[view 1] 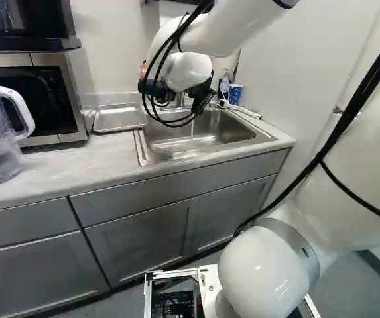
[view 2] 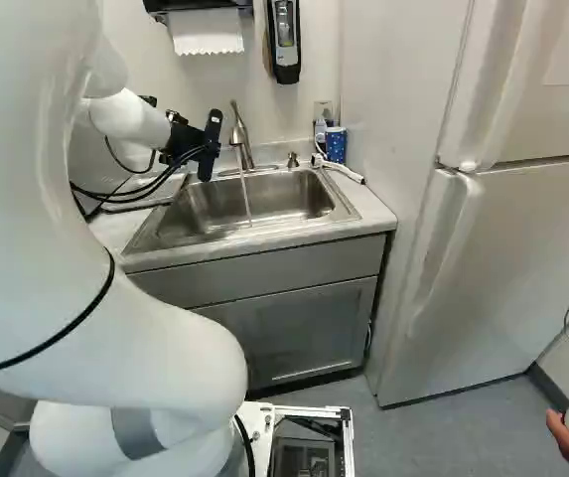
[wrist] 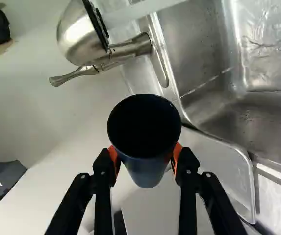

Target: Rinse the cup and place it in the tray

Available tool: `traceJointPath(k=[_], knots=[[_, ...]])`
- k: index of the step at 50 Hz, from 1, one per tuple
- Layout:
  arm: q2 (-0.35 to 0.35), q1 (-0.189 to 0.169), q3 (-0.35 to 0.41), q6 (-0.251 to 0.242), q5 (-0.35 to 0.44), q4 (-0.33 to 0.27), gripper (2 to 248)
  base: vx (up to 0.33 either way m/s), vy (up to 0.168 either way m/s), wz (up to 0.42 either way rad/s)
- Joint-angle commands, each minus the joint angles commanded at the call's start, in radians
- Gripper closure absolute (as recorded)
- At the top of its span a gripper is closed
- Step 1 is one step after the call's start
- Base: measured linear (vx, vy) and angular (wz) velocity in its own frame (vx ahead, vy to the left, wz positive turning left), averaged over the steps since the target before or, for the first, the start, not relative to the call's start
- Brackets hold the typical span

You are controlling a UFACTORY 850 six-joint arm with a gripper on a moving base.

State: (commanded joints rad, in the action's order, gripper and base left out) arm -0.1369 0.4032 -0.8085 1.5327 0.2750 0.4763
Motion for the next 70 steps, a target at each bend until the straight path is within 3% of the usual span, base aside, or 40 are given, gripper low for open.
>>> traceJointPath(k=[40, 49, 70], knots=[[0.000, 0.000, 0.000, -0.006, 0.000, 0.000, 128, 0.000, 0.000, 0.000], [0.000, 0.000, 0.000, -0.077, 0.000, 0.000, 128, 0.000, 0.000, 0.000], [0.000, 0.000, 0.000, -0.295, 0.000, 0.000, 128, 0.000, 0.000, 0.000]])
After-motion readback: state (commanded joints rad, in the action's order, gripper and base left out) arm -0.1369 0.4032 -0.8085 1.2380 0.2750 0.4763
